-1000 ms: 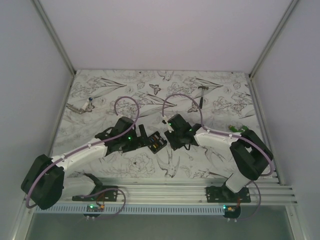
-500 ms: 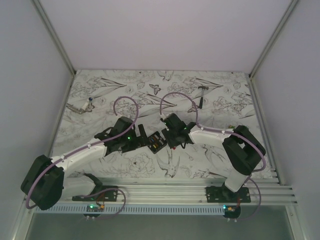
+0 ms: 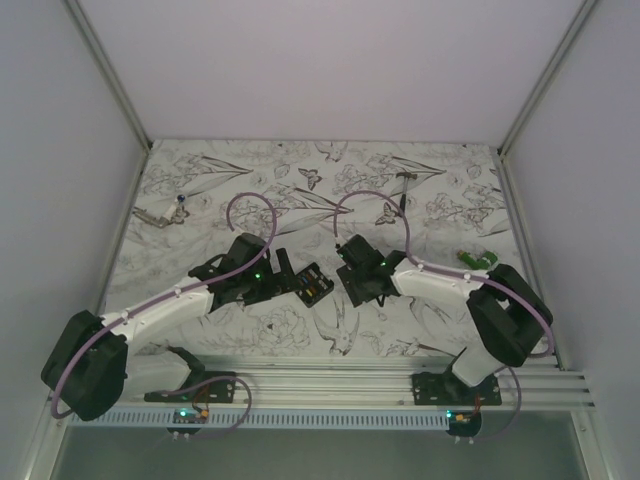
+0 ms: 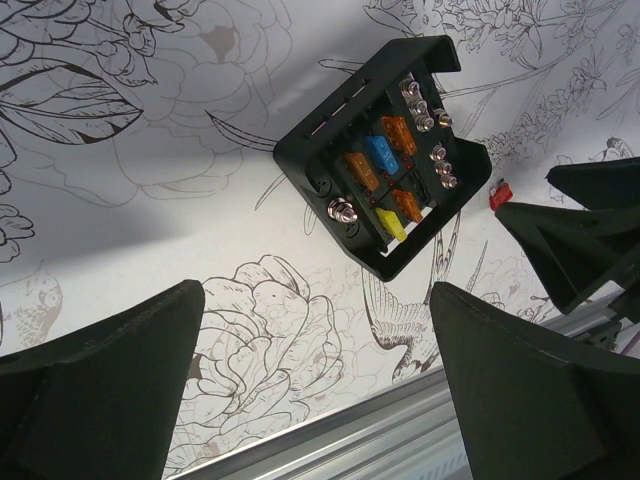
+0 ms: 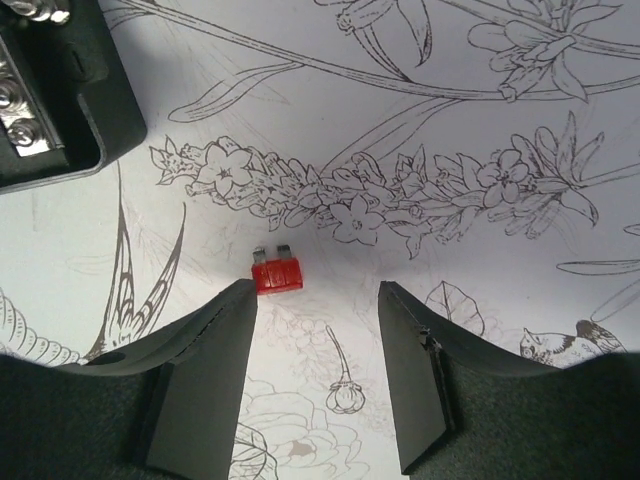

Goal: Snap on the fuse box
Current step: Pick up the fuse from the center of the board.

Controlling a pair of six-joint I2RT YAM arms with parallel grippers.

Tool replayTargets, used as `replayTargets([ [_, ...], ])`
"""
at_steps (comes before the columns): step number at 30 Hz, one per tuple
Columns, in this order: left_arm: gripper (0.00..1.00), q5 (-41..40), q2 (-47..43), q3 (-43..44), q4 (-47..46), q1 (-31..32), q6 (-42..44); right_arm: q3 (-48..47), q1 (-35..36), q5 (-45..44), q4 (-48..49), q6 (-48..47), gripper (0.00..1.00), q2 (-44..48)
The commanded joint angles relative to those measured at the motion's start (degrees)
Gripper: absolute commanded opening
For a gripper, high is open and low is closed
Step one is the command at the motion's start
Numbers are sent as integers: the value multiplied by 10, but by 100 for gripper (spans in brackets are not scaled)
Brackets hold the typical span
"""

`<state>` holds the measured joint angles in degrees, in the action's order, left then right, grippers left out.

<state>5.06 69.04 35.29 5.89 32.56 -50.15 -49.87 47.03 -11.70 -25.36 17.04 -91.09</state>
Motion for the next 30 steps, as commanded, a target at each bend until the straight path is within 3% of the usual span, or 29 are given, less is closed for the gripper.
replayTargets([
  [1, 99, 11, -7, -7, 7, -4, -4, 1, 4, 7, 0, 12, 58, 34],
  [8, 99, 11, -10, -10, 7, -4, -5, -10, -2, 60, 12, -26, 58, 17],
  [30, 99, 11, -8, -7, 7, -4, -6, -21, 2, 34, -8, -23, 31, -32],
])
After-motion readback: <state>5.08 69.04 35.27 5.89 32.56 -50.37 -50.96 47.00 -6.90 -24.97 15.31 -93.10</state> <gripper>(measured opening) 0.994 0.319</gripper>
